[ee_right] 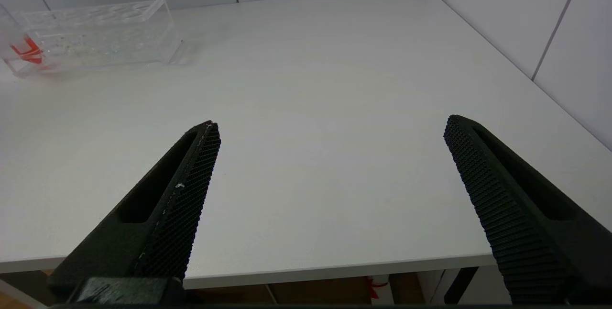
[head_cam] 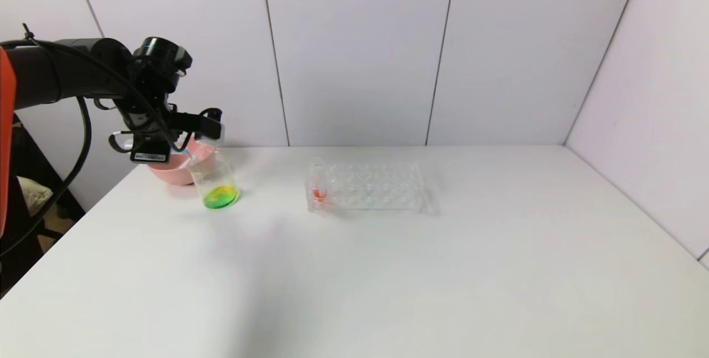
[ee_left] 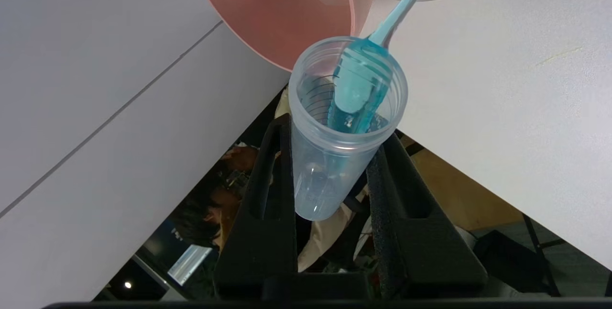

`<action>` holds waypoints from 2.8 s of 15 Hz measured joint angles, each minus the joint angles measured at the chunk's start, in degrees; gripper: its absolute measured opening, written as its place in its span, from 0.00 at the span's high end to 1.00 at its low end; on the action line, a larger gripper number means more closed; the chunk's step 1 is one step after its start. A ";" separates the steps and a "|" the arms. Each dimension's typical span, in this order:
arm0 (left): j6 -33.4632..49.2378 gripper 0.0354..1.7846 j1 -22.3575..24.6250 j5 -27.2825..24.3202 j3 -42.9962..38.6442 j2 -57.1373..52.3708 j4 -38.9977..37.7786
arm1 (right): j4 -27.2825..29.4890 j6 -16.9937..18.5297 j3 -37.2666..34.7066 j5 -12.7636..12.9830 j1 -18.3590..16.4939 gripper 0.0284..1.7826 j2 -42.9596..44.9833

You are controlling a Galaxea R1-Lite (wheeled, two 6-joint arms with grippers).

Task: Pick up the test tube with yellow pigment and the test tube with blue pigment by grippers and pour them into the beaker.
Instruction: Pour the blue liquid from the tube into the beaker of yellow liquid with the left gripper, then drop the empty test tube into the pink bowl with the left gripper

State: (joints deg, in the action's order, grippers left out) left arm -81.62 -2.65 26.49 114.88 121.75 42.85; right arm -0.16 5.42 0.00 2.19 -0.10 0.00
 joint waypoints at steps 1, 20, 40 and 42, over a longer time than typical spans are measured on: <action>-0.24 0.76 -0.11 0.16 0.00 0.00 0.00 | 0.00 0.00 0.00 0.00 0.00 0.04 0.00; 4.57 0.76 -1.01 2.80 -0.05 -1.57 -0.77 | -0.02 0.00 0.00 0.00 0.00 0.04 0.00; 88.33 0.76 10.03 -28.16 -14.25 -5.44 -44.61 | -0.05 0.00 0.00 0.00 0.02 0.04 0.00; 88.25 0.76 10.58 -29.23 -16.04 -2.78 -45.52 | 0.00 0.00 0.00 0.00 0.02 0.04 0.00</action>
State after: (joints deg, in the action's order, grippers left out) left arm 6.63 7.94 -2.74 98.84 118.97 -2.67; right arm -0.16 5.42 0.00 2.19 -0.07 0.00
